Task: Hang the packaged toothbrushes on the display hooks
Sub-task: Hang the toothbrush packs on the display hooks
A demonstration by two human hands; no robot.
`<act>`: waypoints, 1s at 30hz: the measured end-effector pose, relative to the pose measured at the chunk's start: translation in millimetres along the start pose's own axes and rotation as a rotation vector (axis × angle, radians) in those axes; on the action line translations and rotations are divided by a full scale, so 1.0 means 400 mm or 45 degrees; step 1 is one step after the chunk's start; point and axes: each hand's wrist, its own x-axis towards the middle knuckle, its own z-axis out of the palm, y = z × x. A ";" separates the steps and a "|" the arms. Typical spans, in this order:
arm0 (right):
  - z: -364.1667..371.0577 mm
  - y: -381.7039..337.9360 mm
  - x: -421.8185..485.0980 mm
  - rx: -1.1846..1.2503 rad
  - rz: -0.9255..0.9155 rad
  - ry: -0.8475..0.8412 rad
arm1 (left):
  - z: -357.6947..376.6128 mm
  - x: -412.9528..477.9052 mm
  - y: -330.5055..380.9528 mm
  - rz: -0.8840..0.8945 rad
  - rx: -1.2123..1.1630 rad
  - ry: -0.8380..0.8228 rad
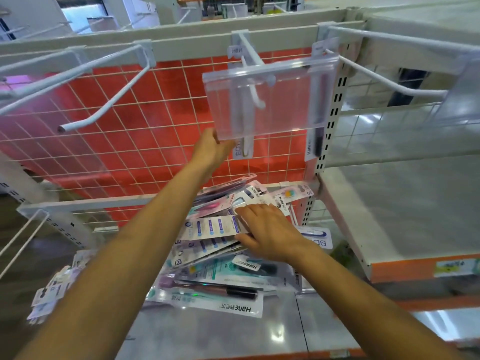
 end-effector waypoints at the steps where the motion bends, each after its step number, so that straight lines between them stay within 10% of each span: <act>1: 0.000 0.000 0.002 0.002 -0.005 -0.003 | -0.006 -0.013 -0.035 0.016 0.063 -0.022; 10: -0.019 -0.025 0.045 0.014 -0.037 -0.131 | -0.125 -0.068 -0.212 0.135 1.112 -0.555; 30: -0.028 -0.046 0.043 0.086 -0.129 0.050 | -0.152 -0.064 -0.236 0.254 1.085 -0.731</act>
